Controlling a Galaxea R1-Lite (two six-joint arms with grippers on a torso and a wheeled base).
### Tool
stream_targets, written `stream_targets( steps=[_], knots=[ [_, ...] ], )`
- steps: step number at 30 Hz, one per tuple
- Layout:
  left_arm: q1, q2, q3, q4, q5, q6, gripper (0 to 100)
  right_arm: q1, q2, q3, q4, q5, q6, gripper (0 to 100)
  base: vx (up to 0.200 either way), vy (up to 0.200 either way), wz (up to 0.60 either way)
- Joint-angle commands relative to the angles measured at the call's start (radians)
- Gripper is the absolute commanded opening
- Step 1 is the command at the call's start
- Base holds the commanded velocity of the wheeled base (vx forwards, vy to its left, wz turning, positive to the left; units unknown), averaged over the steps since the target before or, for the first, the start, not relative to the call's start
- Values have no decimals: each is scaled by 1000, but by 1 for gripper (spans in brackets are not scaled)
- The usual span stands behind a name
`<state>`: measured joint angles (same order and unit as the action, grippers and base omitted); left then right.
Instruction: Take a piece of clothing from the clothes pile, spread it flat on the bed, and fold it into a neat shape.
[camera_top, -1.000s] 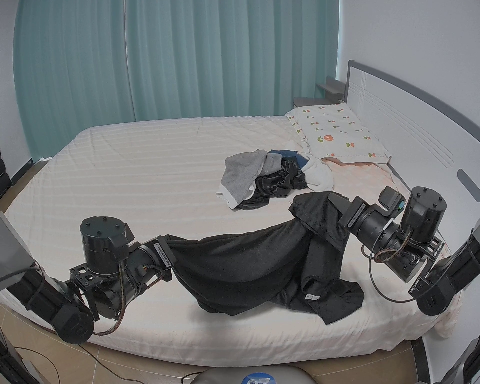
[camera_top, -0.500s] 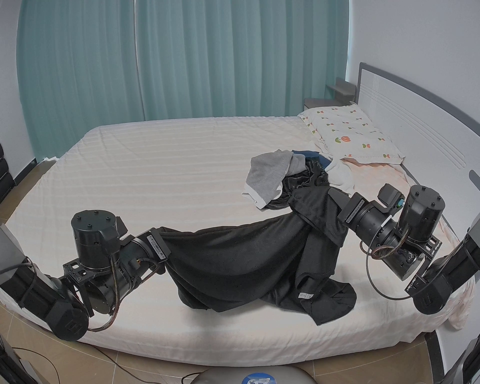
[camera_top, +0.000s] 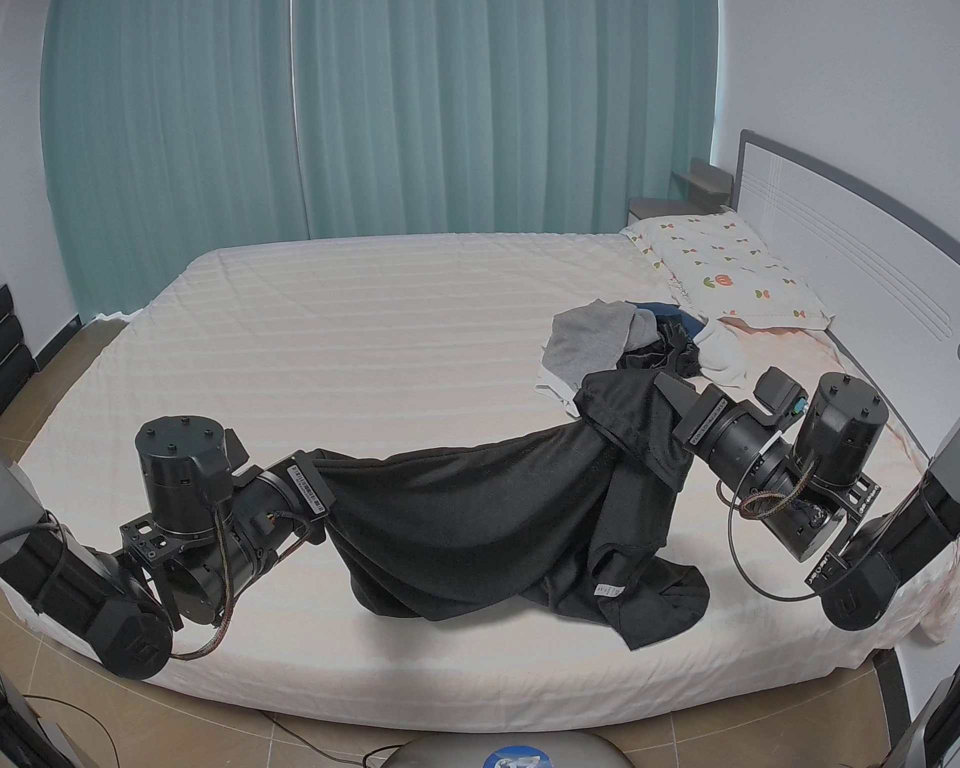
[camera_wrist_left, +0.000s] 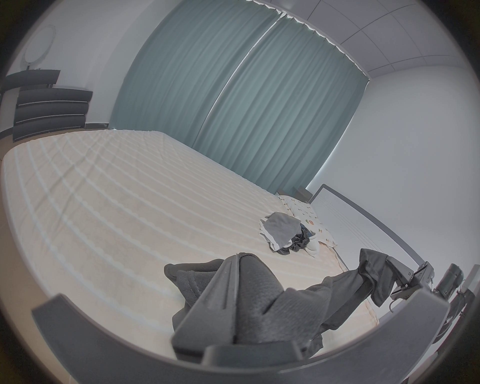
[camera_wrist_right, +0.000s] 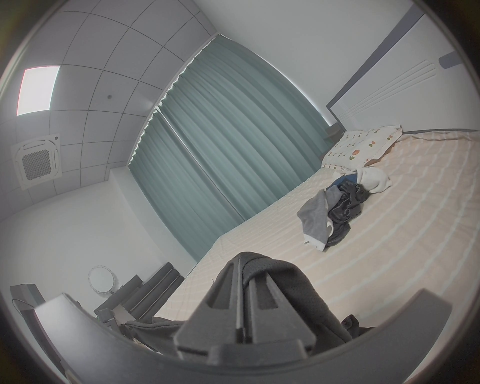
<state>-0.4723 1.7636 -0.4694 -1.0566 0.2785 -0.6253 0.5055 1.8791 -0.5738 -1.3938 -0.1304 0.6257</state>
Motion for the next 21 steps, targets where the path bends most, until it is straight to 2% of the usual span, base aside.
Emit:
stream_targets(
  steps=[1, 21],
  knots=[
    [1, -4, 0, 0, 1, 1, 0, 1, -3, 0, -1, 3, 2, 0, 0, 200, 0],
    [1, -18, 0, 10, 1, 1, 0, -1, -6, 3, -42, 11, 8, 0, 0, 200, 0]
  ],
)
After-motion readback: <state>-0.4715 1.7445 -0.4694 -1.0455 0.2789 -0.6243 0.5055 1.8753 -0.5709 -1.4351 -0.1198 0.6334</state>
